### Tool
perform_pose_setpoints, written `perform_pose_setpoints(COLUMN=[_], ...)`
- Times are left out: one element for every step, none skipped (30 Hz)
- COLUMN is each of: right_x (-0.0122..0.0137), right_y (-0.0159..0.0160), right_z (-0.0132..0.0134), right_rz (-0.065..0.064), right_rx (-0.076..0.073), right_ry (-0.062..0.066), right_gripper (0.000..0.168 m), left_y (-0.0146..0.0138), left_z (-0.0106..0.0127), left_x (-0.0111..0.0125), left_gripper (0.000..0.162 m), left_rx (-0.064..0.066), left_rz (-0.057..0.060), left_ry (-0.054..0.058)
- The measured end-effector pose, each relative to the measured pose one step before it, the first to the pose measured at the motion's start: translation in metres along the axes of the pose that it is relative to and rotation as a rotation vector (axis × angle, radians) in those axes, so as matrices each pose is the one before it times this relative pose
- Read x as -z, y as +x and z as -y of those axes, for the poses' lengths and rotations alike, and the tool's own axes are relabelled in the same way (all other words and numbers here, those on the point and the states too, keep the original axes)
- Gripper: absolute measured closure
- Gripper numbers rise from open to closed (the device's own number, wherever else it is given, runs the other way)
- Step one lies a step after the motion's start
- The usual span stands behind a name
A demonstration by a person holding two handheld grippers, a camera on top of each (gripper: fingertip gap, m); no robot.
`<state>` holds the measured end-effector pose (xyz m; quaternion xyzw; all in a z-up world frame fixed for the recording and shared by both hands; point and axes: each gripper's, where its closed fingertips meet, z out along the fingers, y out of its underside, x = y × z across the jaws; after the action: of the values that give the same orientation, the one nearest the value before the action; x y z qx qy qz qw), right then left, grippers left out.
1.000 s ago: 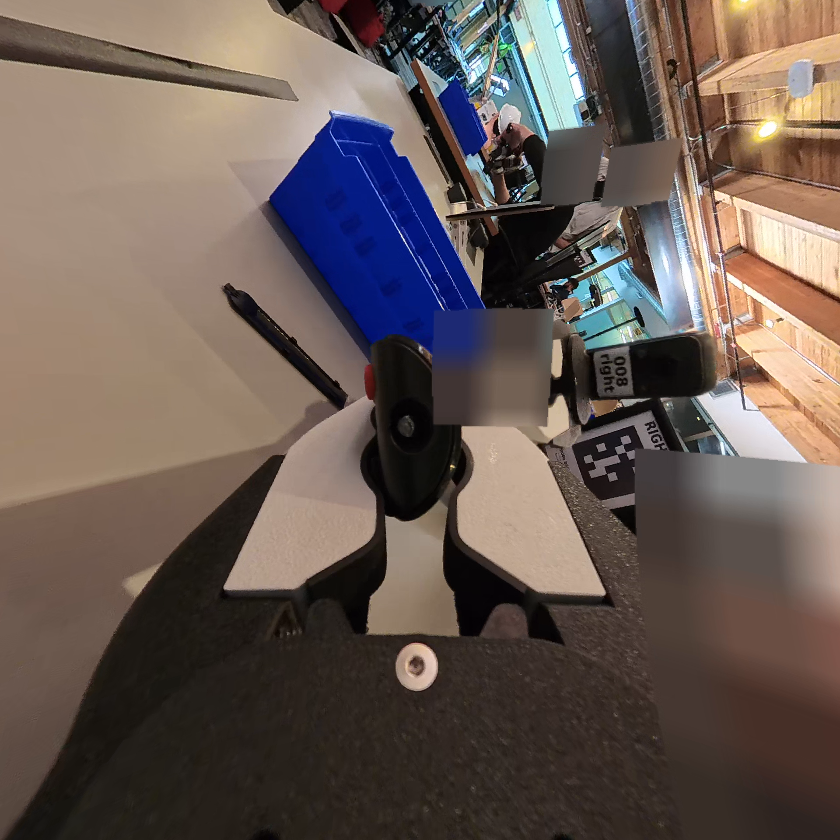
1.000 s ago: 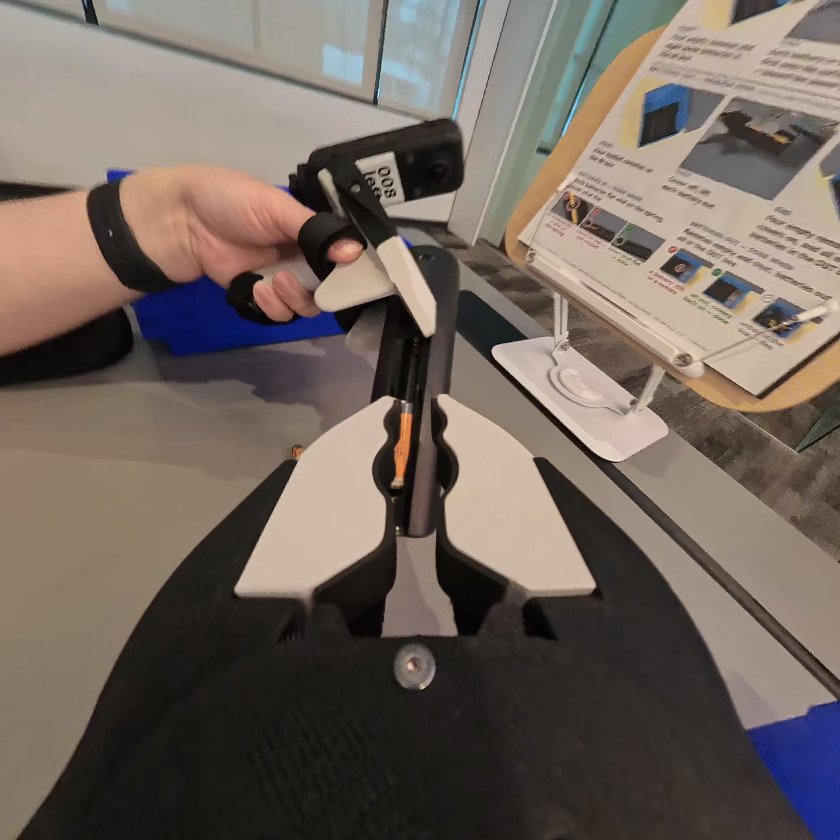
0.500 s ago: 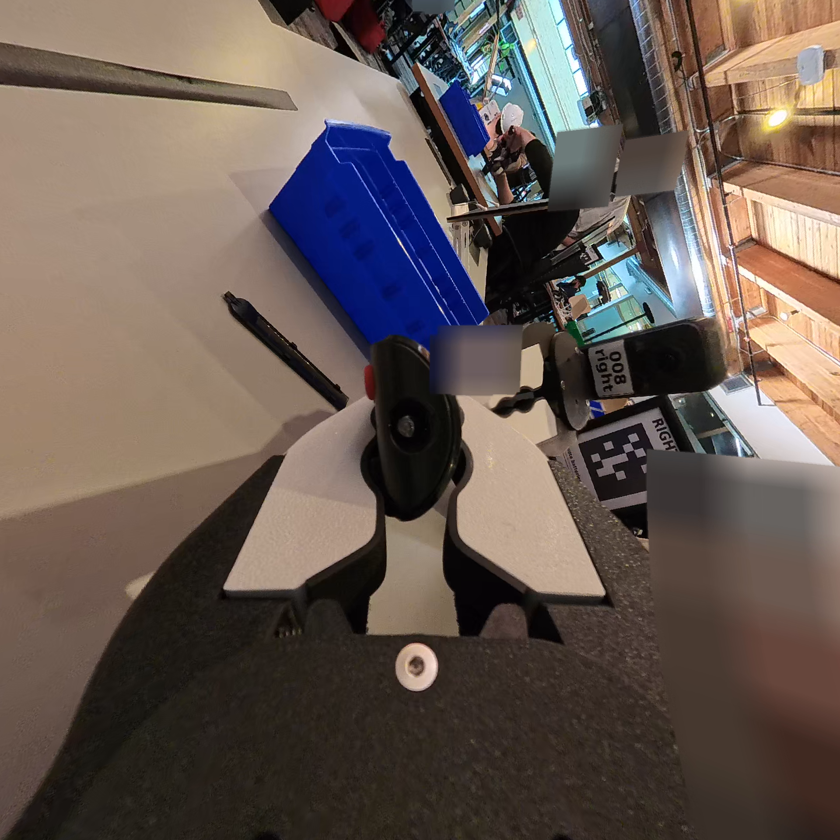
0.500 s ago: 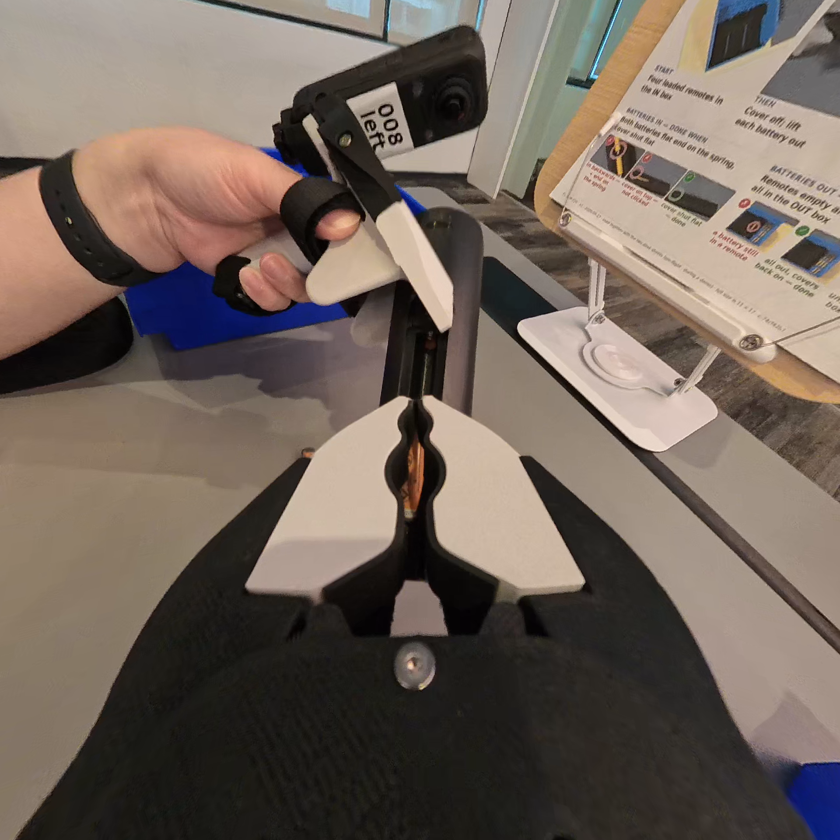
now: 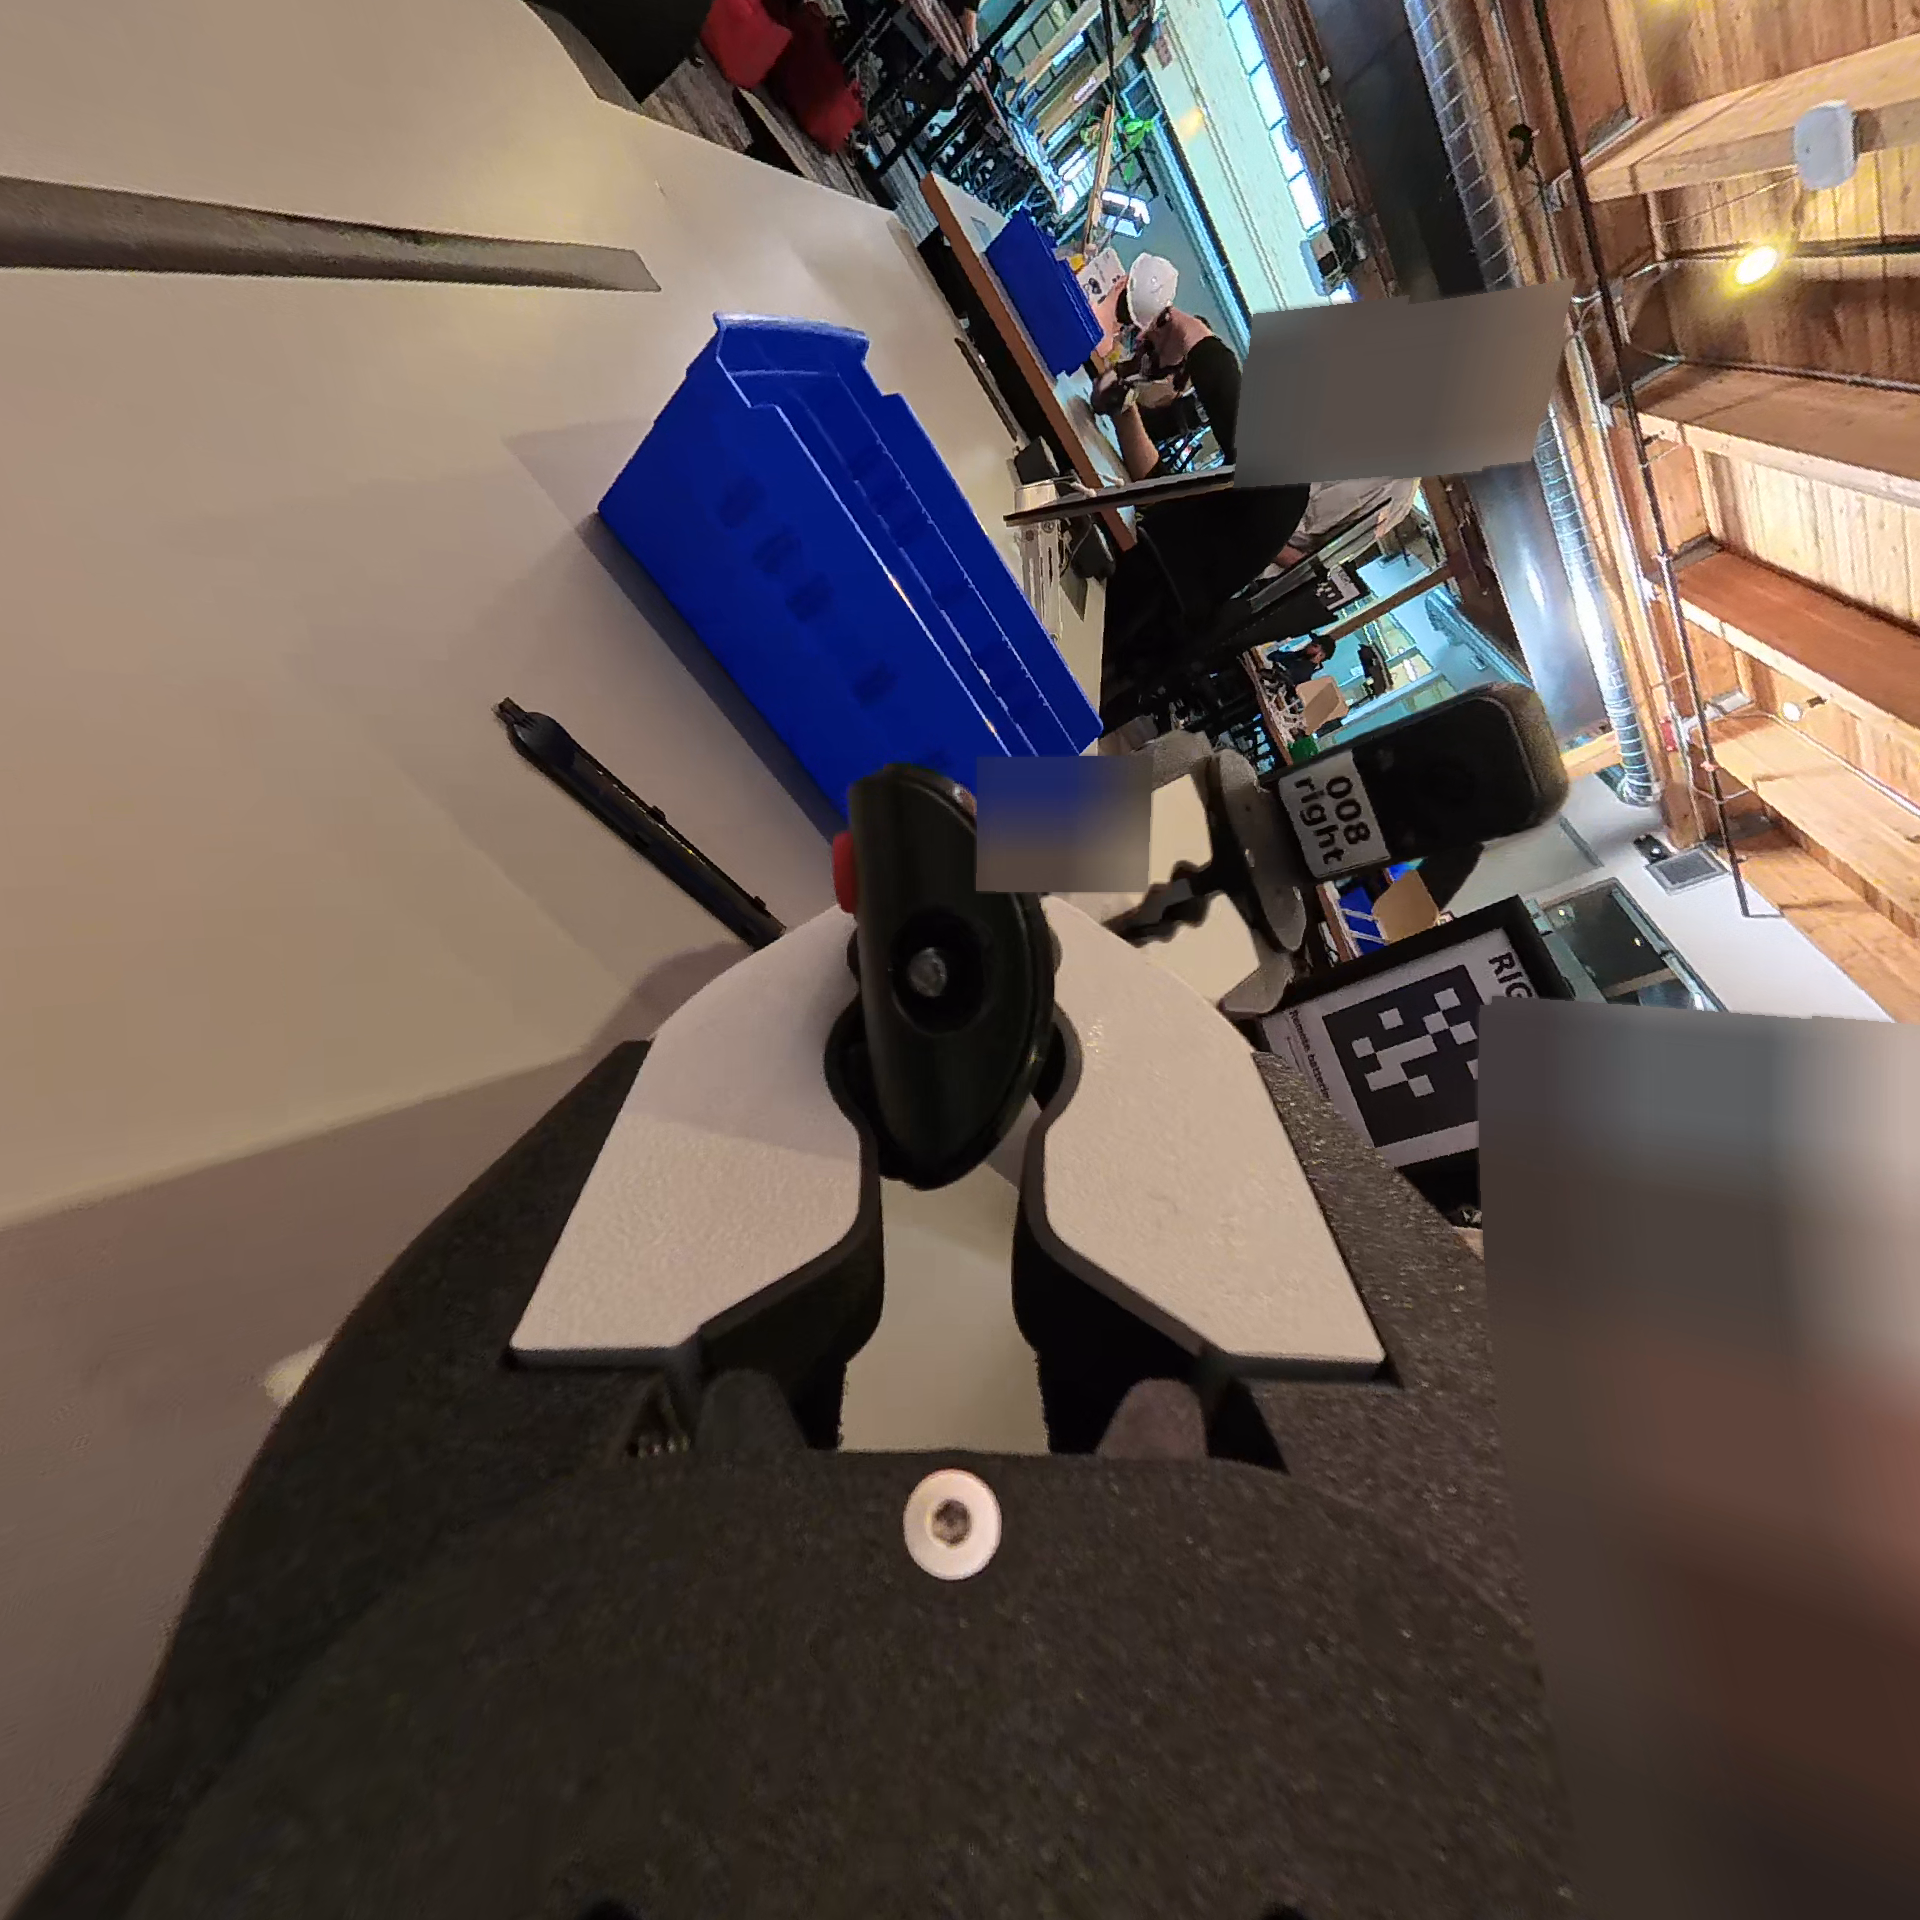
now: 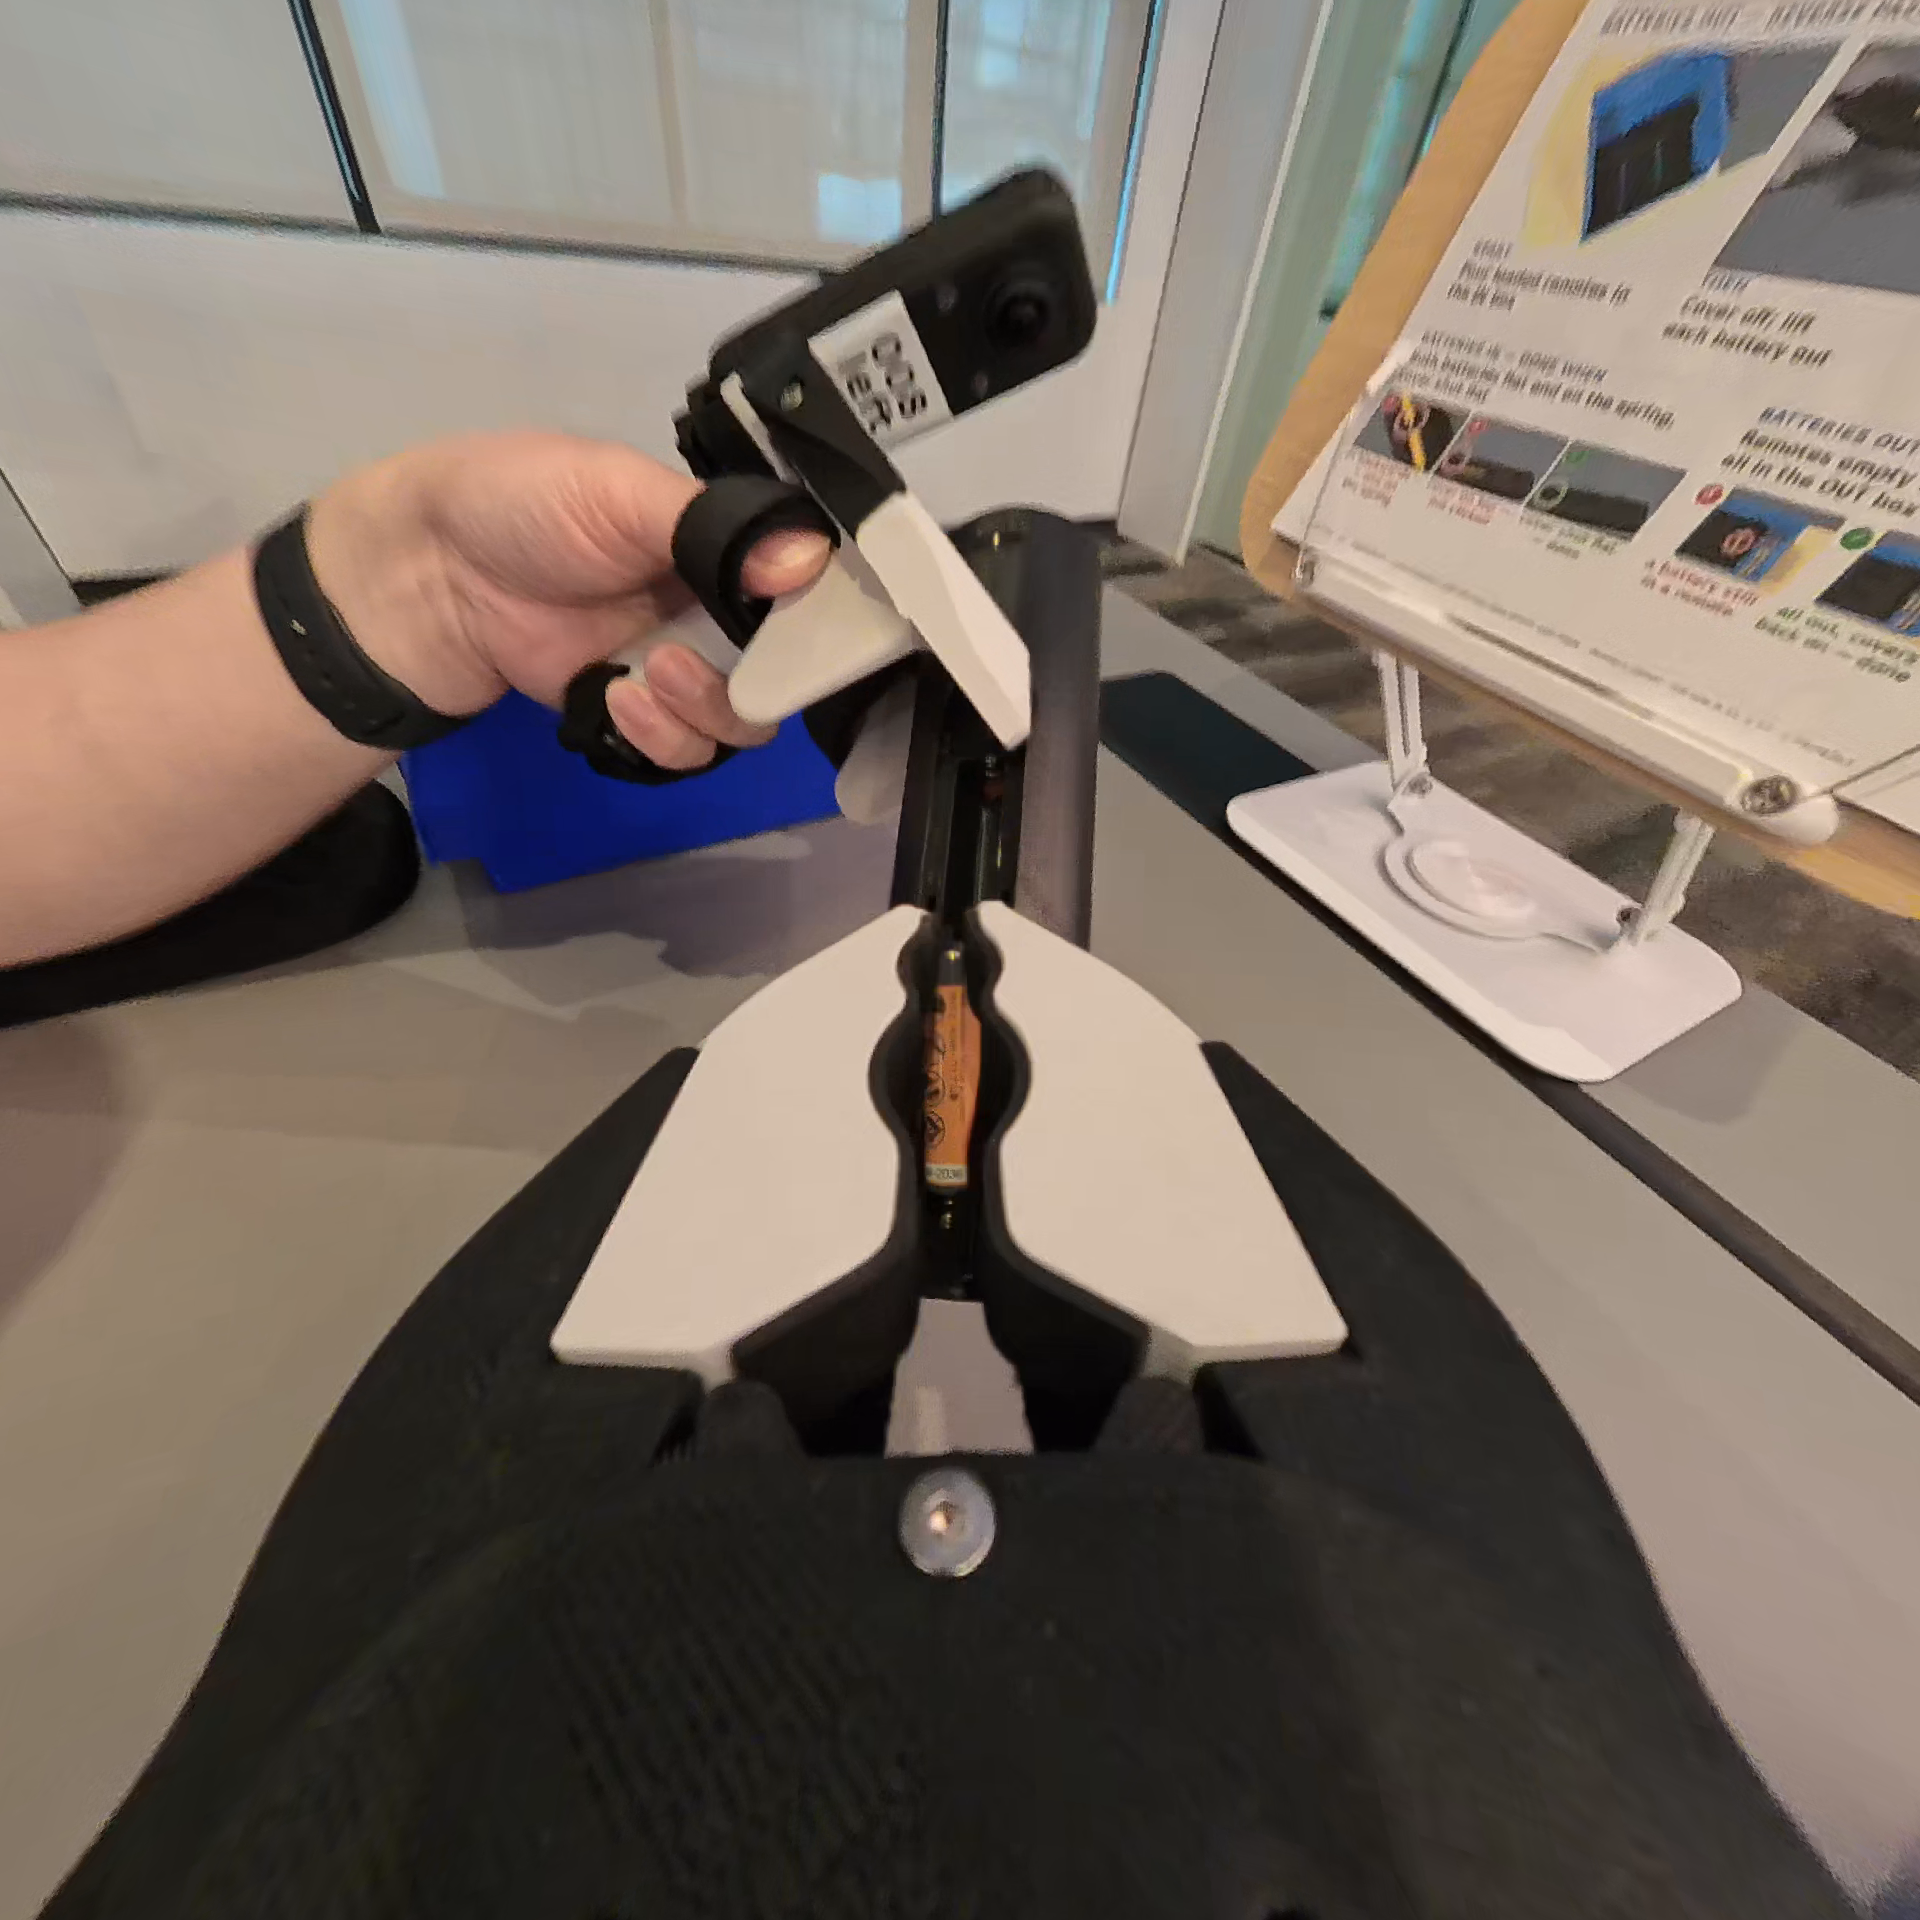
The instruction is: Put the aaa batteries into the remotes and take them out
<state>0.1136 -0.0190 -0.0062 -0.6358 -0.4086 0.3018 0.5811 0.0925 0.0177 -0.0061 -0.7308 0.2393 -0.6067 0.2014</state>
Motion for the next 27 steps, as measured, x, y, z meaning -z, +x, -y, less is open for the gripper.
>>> perform_pose_setpoints(right_x=[0.00407, 0.00420, 0.00373, 0.00302, 0.00217, 0.00137, 0.00027, -0.00078, -0.00219, -0.00324, -0.00387, -0.00405, -0.00404, -0.00388, -0.00414, -0.00464, -0.00575, -0.00667, -0.00741, -0.00812, -0.00857, -0.00876, -0.00871, -0.00848, -0.00773, -0.00685, -0.00606], right_y=[0.00025, 0.00173, 0.00220, 0.00154, 0.00035, -0.00230, -0.00609, -0.00860, -0.00864, -0.00717, -0.00551, -0.00370, -0.00237, -0.00202, -0.00264, -0.00385, -0.00392, -0.00246, -0.00168, -0.00185, -0.00093, -0.00021, -0.00073, -0.00133, -0.00115, 0.00066, 0.00186], right_z=[0.00565, 0.00472, 0.00278, 0.00060, -0.00110, -0.00152, -0.00208, -0.00291, -0.00419, -0.00522, -0.00568, -0.00554, -0.00435, -0.00248, -0.00102, -0.00079, -0.00208, -0.00402, -0.00535, -0.00571, -0.00580, -0.00614, -0.00585, -0.00489, -0.00434, -0.00398, -0.00363], right_rz=[0.0055, -0.0047, -0.0087, -0.0078, -0.0052, 0.0056, 0.0240, 0.0357, 0.0335, 0.0242, 0.0163, 0.0106, 0.0081, 0.0122, 0.0221, 0.0309, 0.0286, 0.0167, 0.0115, 0.0145, 0.0118, 0.0103, 0.0152, 0.0194, 0.0170, 0.0055, -0.0004], right_rx=[-0.0082, -0.0082, -0.0052, 0.0013, 0.0080, 0.0120, 0.0129, 0.0137, 0.0155, 0.0176, 0.0177, 0.0154, 0.0120, 0.0055, -0.0012, -0.0029, 0.0004, 0.0056, 0.0113, 0.0160, 0.0138, 0.0062, 0.0000, -0.0015, 0.0041, 0.0084, 0.0061], right_ry=[0.0359, 0.0267, 0.0143, 0.0018, -0.0043, -0.0041, -0.0064, -0.0134, -0.0228, -0.0314, -0.0361, -0.0362, -0.0298, -0.0184, -0.0116, -0.0158, -0.0278, -0.0400, -0.0452, -0.0403, -0.0335, -0.0323, -0.0314, -0.0295, -0.0291, -0.0314, -0.0329], right_gripper=[0.162, 0.162, 0.162, 0.162, 0.162, 0.162, 0.162, 0.162, 0.162, 0.162, 0.162, 0.161, 0.160, 0.160, 0.160, 0.160, 0.160, 0.159, 0.157, 0.154, 0.153, 0.153, 0.153, 0.153, 0.152, 0.152, 0.152], left_y=[0.00005, -0.00026, -0.00039, -0.00018, -0.00006, -0.00021, -0.00072, -0.00137, -0.00203, -0.00278, -0.00267, -0.00208, -0.00188, -0.00180, -0.00149, -0.00090, -0.00039, -0.00067, -0.00104, -0.00124, -0.00108, -0.00125, -0.00160, -0.00219, -0.00285, -0.00337, -0.00347], left_z=[0.00085, 0.00077, 0.00085, 0.00130, 0.00114, 0.00130, 0.00203, 0.00253, 0.00303, 0.00314, 0.00307, 0.00280, 0.00236, 0.00223, 0.00221, 0.00162, 0.00082, 0.00075, 0.00092, 0.00085, 0.00099, 0.00145, 0.00225, 0.00254, 0.00282, 0.00294, 0.00327], left_x=[0.00112, 0.00117, 0.00145, 0.00147, 0.00176, 0.00230, 0.00311, 0.00401, 0.00491, 0.00527, 0.00543, 0.00510, 0.00468, 0.00416, 0.00333, 0.00238, 0.00154, 0.00117, 0.00113, 0.00138, 0.00182, 0.00257, 0.00348, 0.00420, 0.00484, 0.00537, 0.00580], left_gripper=[0.137, 0.137, 0.137, 0.137, 0.137, 0.137, 0.137, 0.137, 0.137, 0.137, 0.137, 0.137, 0.137, 0.137, 0.137, 0.137, 0.137, 0.137, 0.137, 0.137, 0.137, 0.137, 0.137, 0.137, 0.137, 0.137, 0.137], left_rx=[-0.0049, -0.0057, -0.0039, -0.0018, 0.0012, -0.0013, -0.0027, -0.0047, -0.0090, -0.0114, -0.0119, -0.0073, -0.0027, -0.0004, 0.0037, 0.0056, 0.0039, 0.0030, 0.0025, 0.0013, -0.0010, -0.0027, -0.0041, -0.0061, -0.0074, -0.0071, -0.0065], left_rz=[0.0034, 0.0064, 0.0061, 0.0030, 0.0008, 0.0018, 0.0066, 0.0127, 0.0202, 0.0264, 0.0242, 0.0176, 0.0125, 0.0092, 0.0052, -0.0002, -0.0029, -0.0013, 0.0020, 0.0037, 0.0046, 0.0073, 0.0117, 0.0166, 0.0203, 0.0224, 0.0225], left_ry=[0.0026, 0.0021, 0.0033, 0.0066, 0.0045, 0.0047, 0.0084, 0.0098, 0.0123, 0.0130, 0.0123, 0.0108, 0.0092, 0.0085, 0.0120, 0.0079, 0.0032, 0.0025, 0.0050, 0.0033, 0.0019, 0.0045, 0.0096, 0.0110, 0.0109, 0.0116, 0.0129])
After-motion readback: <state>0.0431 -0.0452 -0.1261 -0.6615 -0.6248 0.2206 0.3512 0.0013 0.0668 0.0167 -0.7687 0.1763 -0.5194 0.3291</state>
